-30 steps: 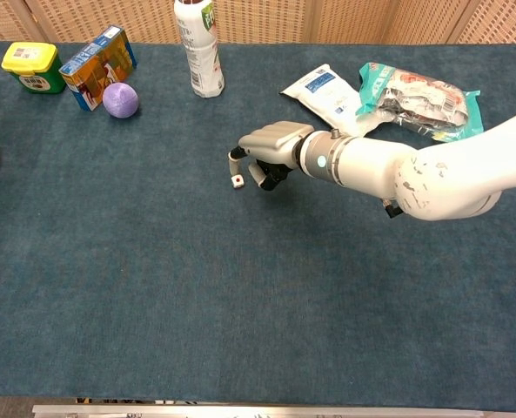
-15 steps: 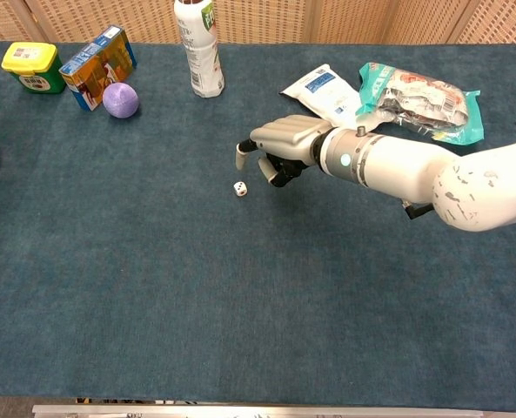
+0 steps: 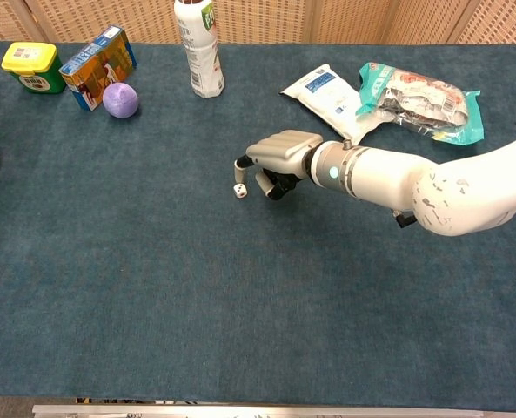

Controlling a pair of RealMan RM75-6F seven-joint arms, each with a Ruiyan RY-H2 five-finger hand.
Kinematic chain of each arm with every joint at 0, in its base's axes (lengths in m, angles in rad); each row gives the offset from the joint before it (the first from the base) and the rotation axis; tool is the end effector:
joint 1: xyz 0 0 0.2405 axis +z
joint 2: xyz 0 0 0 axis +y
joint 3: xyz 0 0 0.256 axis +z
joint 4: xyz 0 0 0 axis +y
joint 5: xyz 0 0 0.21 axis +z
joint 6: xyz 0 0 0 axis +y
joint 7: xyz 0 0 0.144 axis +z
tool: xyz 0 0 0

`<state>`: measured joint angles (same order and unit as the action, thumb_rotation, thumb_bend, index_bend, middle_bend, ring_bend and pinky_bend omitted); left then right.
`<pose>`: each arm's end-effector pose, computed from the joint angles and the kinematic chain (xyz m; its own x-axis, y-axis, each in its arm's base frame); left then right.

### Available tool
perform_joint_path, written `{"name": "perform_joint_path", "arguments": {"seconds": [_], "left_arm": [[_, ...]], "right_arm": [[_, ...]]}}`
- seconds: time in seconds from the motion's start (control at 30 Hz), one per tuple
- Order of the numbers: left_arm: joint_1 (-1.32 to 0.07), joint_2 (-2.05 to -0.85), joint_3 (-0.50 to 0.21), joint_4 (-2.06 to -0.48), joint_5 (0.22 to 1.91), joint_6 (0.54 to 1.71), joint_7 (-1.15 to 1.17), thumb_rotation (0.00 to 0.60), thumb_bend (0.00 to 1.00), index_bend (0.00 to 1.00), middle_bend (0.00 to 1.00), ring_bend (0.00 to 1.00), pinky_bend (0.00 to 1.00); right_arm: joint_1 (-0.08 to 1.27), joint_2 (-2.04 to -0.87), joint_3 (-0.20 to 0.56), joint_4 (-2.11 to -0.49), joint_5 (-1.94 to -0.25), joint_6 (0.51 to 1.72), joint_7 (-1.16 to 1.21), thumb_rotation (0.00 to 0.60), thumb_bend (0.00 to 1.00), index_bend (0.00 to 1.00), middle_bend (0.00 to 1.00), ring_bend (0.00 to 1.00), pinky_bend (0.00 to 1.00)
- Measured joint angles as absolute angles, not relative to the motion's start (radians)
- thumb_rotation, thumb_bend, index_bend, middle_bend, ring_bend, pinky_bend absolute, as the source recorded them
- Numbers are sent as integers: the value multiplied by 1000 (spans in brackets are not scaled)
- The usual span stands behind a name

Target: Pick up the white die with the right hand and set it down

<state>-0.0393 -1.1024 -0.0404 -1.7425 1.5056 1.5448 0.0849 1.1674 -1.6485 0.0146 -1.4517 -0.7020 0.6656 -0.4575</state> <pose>-0.2910 0.1637 0.1597 0.3701 -0.0234 0.9287 0.9289 0.0227 -0.3696 -0.0751 -0.3338 -0.0987 0.6306 -0.5207 0.5755 -0.7553 -0.5823 0.3007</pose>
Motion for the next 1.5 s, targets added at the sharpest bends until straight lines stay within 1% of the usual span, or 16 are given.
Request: {"name": "perform_joint_path", "arguments": {"seconds": [0.37, 0.67, 0.77, 0.83, 0.87, 0.97, 1.0, 1.03, 1.17, 1.2, 1.23, 1.3, 1.33, 1.4, 1.5], "left_arm": [[-39, -1106, -39, -1738, 1509, 1545, 85, 600, 274, 31, 125, 77, 48], [-37, -1105, -41, -1738, 1509, 1549, 79, 600, 274, 31, 125, 77, 48], [-37, -1104, -43, -1736, 1508, 1551, 72, 600, 274, 31, 125, 77, 48], [-37, -1104, -46, -1732, 1503, 1551, 67, 600, 274, 31, 125, 77, 48], [-37, -1104, -47, -1729, 1501, 1550, 66, 600, 274, 31, 125, 78, 47], [-39, -1105, -49, -1720, 1491, 1545, 65, 600, 274, 31, 125, 77, 47], [-40, -1107, -51, -1716, 1486, 1542, 65, 600, 274, 31, 125, 77, 47], [-40, -1108, -52, -1712, 1482, 1540, 64, 600, 274, 31, 125, 77, 47], [-46, -1115, -58, -1704, 1473, 1533, 62, 600, 274, 31, 125, 77, 47], [-47, -1115, -59, -1705, 1474, 1532, 62, 600, 274, 31, 125, 77, 48], [-47, -1115, -60, -1705, 1474, 1533, 61, 600, 274, 31, 125, 77, 48], [-47, -1115, -59, -1707, 1476, 1535, 61, 600, 274, 31, 125, 78, 47], [-47, -1116, -59, -1708, 1477, 1535, 64, 600, 274, 31, 125, 77, 47], [-47, -1119, -59, -1709, 1478, 1536, 71, 600, 274, 31, 125, 77, 47], [-46, -1126, -58, -1712, 1480, 1539, 82, 600, 274, 31, 125, 77, 48]], "right_arm": [[1138, -1599, 3, -1552, -748, 701, -445, 598, 978, 275, 1000, 1000, 1000], [1095, -1527, -7, -1659, -793, 789, -450, 597, 972, 260, 1000, 1000, 1000], [1069, -1484, -8, -1695, -818, 839, -448, 598, 938, 261, 1000, 1000, 1000], [1042, -1449, -14, -1720, -841, 887, -449, 596, 873, 260, 979, 991, 1000], [1028, -1431, -19, -1732, -853, 911, -450, 596, 841, 260, 956, 973, 1000], [970, -1370, -36, -1772, -896, 1007, -450, 596, 726, 260, 848, 870, 984], [942, -1345, -43, -1788, -915, 1049, -448, 598, 680, 256, 795, 818, 949], [919, -1326, -49, -1800, -931, 1081, -445, 599, 654, 253, 761, 783, 917], [803, -1243, -83, -1845, -1008, 1216, -426, 597, 536, 237, 565, 574, 710], [767, -1219, -96, -1854, -1033, 1255, -419, 596, 508, 234, 516, 520, 645], [739, -1203, -105, -1859, -1051, 1283, -413, 595, 484, 233, 476, 475, 579], [678, -1168, -127, -1866, -1085, 1337, -393, 588, 452, 227, 408, 397, 478], [653, -1156, -134, -1866, -1099, 1358, -382, 581, 438, 220, 377, 358, 444], [584, -1131, -153, -1860, -1140, 1416, -348, 560, 419, 210, 344, 308, 409], [511, -1117, -168, -1838, -1192, 1483, -305, 546, 408, 205, 333, 283, 395]]}}
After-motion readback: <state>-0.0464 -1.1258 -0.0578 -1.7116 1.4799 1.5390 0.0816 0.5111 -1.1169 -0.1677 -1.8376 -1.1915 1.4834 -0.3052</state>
